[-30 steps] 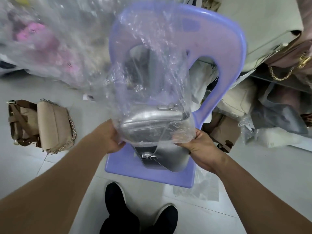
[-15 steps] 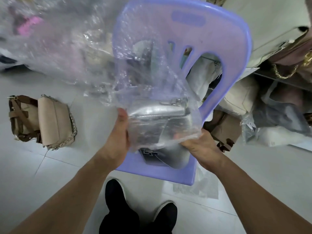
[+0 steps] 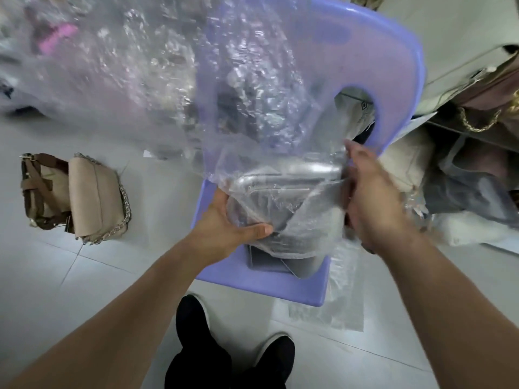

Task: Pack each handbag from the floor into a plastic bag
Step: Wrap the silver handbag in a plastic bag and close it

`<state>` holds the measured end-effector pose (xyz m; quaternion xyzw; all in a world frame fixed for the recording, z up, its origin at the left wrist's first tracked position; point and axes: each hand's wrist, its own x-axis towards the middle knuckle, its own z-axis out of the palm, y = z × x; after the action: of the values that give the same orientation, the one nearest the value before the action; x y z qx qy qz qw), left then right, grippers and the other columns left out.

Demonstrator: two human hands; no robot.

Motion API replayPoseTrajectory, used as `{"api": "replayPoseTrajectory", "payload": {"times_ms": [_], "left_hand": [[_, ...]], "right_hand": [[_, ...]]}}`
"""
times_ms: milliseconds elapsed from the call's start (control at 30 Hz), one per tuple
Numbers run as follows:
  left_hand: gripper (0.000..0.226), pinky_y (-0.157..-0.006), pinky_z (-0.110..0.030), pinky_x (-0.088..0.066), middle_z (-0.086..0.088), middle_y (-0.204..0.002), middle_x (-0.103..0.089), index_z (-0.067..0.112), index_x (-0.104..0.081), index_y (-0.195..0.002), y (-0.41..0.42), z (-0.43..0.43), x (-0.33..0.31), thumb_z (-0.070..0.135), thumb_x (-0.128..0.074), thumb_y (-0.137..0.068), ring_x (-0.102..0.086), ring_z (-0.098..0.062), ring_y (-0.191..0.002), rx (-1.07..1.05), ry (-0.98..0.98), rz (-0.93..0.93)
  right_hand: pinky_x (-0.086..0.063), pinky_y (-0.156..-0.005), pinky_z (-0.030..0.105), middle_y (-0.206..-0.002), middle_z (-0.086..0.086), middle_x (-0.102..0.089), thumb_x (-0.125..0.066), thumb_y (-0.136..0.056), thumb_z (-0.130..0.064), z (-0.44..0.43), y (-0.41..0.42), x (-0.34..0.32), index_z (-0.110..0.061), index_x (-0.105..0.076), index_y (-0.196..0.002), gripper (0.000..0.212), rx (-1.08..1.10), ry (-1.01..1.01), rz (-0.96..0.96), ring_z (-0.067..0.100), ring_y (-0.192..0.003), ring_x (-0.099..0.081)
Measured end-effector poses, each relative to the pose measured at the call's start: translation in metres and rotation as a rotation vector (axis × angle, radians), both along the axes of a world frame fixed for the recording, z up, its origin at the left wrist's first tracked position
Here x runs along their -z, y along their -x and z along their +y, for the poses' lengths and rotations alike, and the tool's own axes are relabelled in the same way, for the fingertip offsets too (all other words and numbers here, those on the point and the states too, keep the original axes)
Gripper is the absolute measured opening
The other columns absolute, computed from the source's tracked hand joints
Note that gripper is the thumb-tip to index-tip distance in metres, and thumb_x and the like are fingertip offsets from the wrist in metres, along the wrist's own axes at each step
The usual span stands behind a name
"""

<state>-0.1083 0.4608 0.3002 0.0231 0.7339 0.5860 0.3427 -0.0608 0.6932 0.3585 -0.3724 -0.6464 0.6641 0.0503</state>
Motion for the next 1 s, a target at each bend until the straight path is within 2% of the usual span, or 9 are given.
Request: {"api": "replayPoseTrajectory", "payload": {"times_ms": [100, 167, 267, 533, 633, 767, 833, 900, 1000], "left_hand": [[0.096, -0.104, -0.035, -0.051, 0.003, -0.13, -0.064, 0.017, -0.038, -0.138, -0.007, 0.007, 0.002, 0.015, -0.095, -0.061, -0.062, -0.009, -0.12, 0.003, 0.011, 0.027], [0.087, -0.101, -0.035, -0.053, -0.001, -0.123, -0.07, 0.01, -0.046, -0.136, -0.01, 0.005, 0.002, 0.015, -0.094, -0.063, -0.067, -0.011, -0.114, 0.017, 0.013, 0.009], [0.078, -0.094, -0.031, -0.056, 0.002, -0.113, -0.074, 0.009, -0.054, -0.132, -0.017, -0.006, 0.0, 0.019, -0.093, -0.065, -0.07, -0.007, -0.105, 0.058, 0.047, -0.064], [0.025, -0.066, 0.001, -0.043, 0.023, -0.073, -0.073, 0.005, -0.07, -0.107, -0.024, -0.013, 0.002, 0.004, -0.077, -0.082, -0.066, 0.014, -0.072, 0.177, 0.079, -0.282], [0.033, -0.071, -0.002, -0.045, 0.023, -0.081, -0.075, 0.009, -0.071, -0.107, -0.025, -0.004, 0.009, -0.001, -0.08, -0.077, -0.067, 0.015, -0.08, 0.178, 0.085, -0.196], [0.049, -0.09, -0.019, -0.054, 0.002, -0.111, -0.076, 0.011, -0.066, -0.121, -0.021, 0.006, 0.029, 0.002, -0.083, -0.076, -0.069, -0.007, -0.107, 0.128, 0.019, -0.15], [0.054, -0.106, -0.035, -0.049, 0.006, -0.113, -0.075, 0.023, -0.068, -0.119, -0.022, 0.009, 0.035, 0.036, -0.09, -0.071, -0.065, -0.01, -0.116, 0.114, 0.108, -0.103], [0.094, -0.12, -0.044, -0.03, 0.012, -0.128, -0.066, 0.036, -0.061, -0.128, -0.022, 0.014, 0.045, 0.082, -0.079, -0.048, -0.046, -0.015, -0.138, 0.097, 0.284, 0.011], [0.122, -0.124, -0.041, -0.017, 0.015, -0.143, -0.05, 0.037, -0.046, -0.141, -0.021, 0.016, 0.048, 0.094, -0.069, -0.035, -0.019, -0.018, -0.15, 0.067, 0.476, 0.009]], "right_hand": [[-0.041, -0.075, 0.009, -0.11, -0.027, -0.066, -0.048, -0.092, -0.072, -0.029, 0.001, -0.004, -0.038, -0.061, -0.131, 0.054, -0.15, -0.061, -0.011, -0.014, -0.093, -0.06], [-0.039, -0.066, 0.013, -0.068, -0.031, -0.059, -0.048, -0.081, -0.076, -0.034, -0.01, 0.008, -0.036, -0.066, -0.103, 0.049, -0.19, -0.137, -0.048, -0.011, -0.064, -0.055], [-0.037, -0.054, 0.012, -0.046, -0.022, -0.047, -0.052, -0.078, -0.071, -0.041, -0.022, 0.018, -0.031, -0.049, -0.066, 0.042, -0.222, -0.207, -0.078, -0.004, -0.047, -0.046], [-0.037, -0.049, 0.008, -0.044, -0.021, -0.051, -0.073, -0.081, -0.043, -0.042, -0.059, 0.063, -0.027, -0.058, -0.069, 0.026, -0.308, -0.155, -0.151, -0.006, -0.044, -0.049], [-0.041, -0.055, 0.006, -0.056, -0.03, -0.062, -0.067, -0.071, -0.057, -0.043, -0.063, 0.073, -0.032, -0.061, -0.083, 0.028, -0.305, -0.165, -0.189, -0.013, -0.055, -0.058], [-0.044, -0.062, 0.007, -0.068, -0.029, -0.069, -0.059, -0.074, -0.071, -0.04, -0.057, 0.076, -0.034, -0.065, -0.094, 0.042, -0.306, -0.166, -0.243, -0.011, -0.067, -0.064], [-0.049, -0.066, 0.012, -0.074, -0.021, -0.074, -0.058, -0.076, -0.072, -0.038, -0.053, 0.078, -0.03, -0.071, -0.1, 0.05, -0.268, -0.13, -0.249, -0.006, -0.072, -0.069], [-0.048, -0.061, 0.008, -0.074, -0.021, -0.075, -0.058, -0.083, -0.068, -0.036, -0.05, 0.076, -0.028, -0.072, -0.103, 0.047, -0.231, -0.102, -0.259, -0.006, -0.072, -0.07], [-0.047, -0.056, 0.008, -0.072, -0.016, -0.072, -0.053, -0.093, -0.065, -0.032, -0.05, 0.065, -0.026, -0.072, -0.093, 0.044, -0.219, -0.08, -0.31, -0.004, -0.067, -0.066]]}}
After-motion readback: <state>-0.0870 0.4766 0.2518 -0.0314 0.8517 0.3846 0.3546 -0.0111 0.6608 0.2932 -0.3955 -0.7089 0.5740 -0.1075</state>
